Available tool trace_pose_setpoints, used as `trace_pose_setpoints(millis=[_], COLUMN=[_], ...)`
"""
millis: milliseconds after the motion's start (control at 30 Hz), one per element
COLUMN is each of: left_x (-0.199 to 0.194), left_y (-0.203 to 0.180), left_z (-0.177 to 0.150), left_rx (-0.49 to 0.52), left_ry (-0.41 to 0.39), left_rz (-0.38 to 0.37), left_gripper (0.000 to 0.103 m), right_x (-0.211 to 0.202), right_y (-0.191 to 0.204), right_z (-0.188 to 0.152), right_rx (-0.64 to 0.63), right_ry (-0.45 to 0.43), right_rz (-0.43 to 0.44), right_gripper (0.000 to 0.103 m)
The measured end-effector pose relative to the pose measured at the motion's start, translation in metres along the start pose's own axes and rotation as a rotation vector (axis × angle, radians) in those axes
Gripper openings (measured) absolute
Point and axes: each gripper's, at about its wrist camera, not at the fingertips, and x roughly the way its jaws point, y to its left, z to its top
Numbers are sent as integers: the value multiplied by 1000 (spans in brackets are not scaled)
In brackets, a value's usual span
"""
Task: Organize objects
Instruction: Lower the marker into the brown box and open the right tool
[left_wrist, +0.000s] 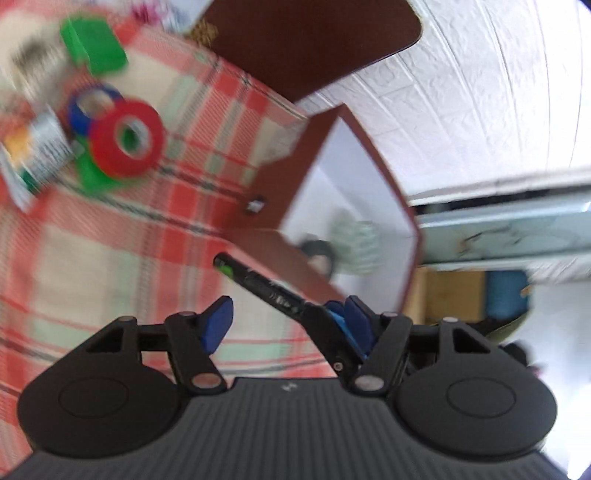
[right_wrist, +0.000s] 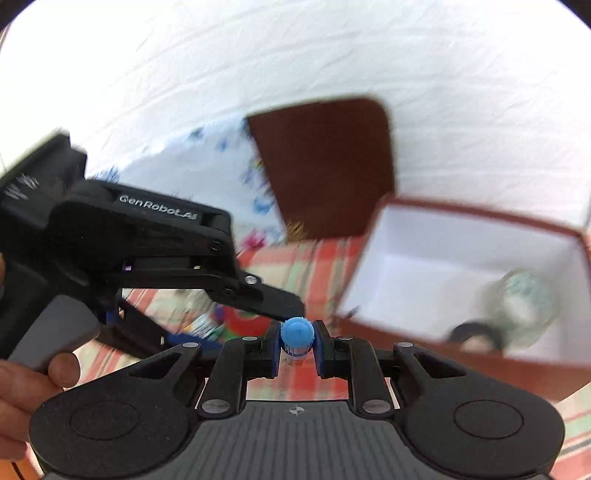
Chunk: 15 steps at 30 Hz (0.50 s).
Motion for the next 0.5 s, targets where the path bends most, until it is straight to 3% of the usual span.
trace_pose_setpoints(millis=[100,233,333,500], left_x=[17,40,75,135], left_y=[-41,-115,-154,-178], left_z=[6,17,23,27], left_rx=[45,214,297,367], left_ry=[-14,-58,-38,8], left_rz=[-31,-20,-22,73], left_gripper=[68,68,67,66], right_x=[-14,-15,-7,26], right_y=[-23,-48,-69,-109], right_z=[13,33,37,37], right_rx=[-16,-64,-66,5], right_ry=[-80,-177,-199,-135], right_rz=[-38,-102,-133,-177], right_gripper=[18,18,18,21])
